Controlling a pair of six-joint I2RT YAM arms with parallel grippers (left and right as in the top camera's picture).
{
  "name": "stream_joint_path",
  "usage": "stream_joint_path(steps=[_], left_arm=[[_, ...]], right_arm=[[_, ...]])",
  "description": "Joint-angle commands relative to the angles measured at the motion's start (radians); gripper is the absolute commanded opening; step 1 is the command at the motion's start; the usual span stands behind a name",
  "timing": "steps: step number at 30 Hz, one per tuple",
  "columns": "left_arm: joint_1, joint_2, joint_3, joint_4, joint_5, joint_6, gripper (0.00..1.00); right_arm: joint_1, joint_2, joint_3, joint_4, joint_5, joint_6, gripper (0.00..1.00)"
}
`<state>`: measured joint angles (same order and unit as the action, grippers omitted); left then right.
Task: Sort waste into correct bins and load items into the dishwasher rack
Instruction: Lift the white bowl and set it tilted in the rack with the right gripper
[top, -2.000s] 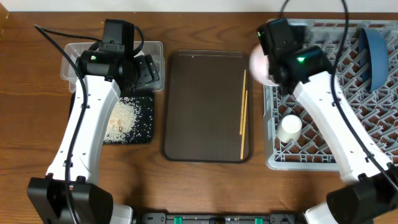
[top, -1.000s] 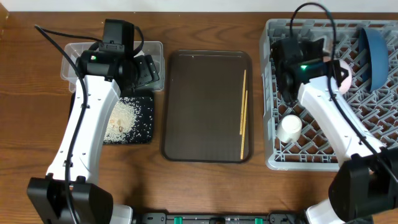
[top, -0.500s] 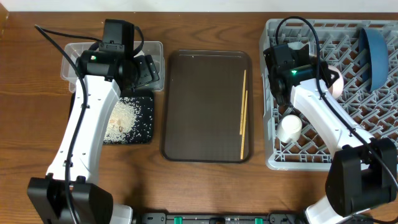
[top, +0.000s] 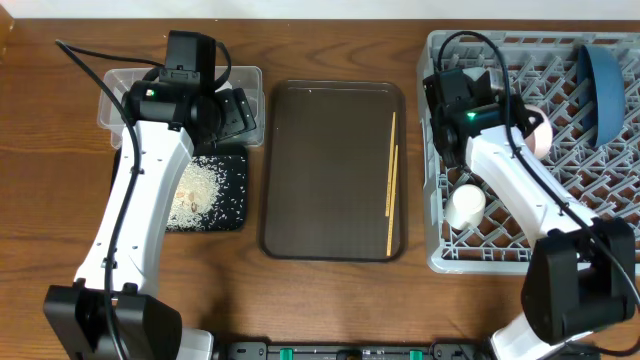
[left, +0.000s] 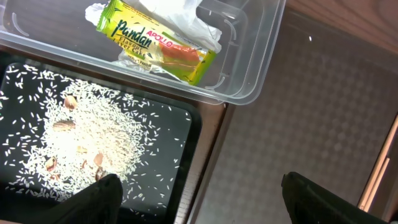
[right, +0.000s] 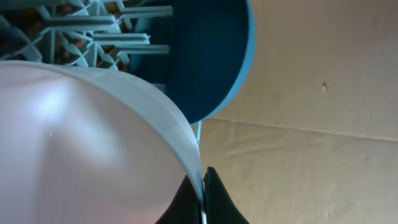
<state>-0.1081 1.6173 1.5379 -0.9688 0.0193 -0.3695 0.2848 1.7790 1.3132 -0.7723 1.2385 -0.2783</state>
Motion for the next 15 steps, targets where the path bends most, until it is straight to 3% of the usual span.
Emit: stream_joint_path(steps=[1, 15], left_arm=[[0.003, -0.013, 0.016, -0.003, -0.009, 0.001, 0.85], [0.003, -0.013, 0.016, -0.003, -0.009, 0.001, 0.85]], right_arm=[[-0.003, 0.024, -0.001, 0.003, 0.029, -0.045, 0.01], [0.0, 0.058, -0.001, 0.049, 0.066, -0.157, 0.01]])
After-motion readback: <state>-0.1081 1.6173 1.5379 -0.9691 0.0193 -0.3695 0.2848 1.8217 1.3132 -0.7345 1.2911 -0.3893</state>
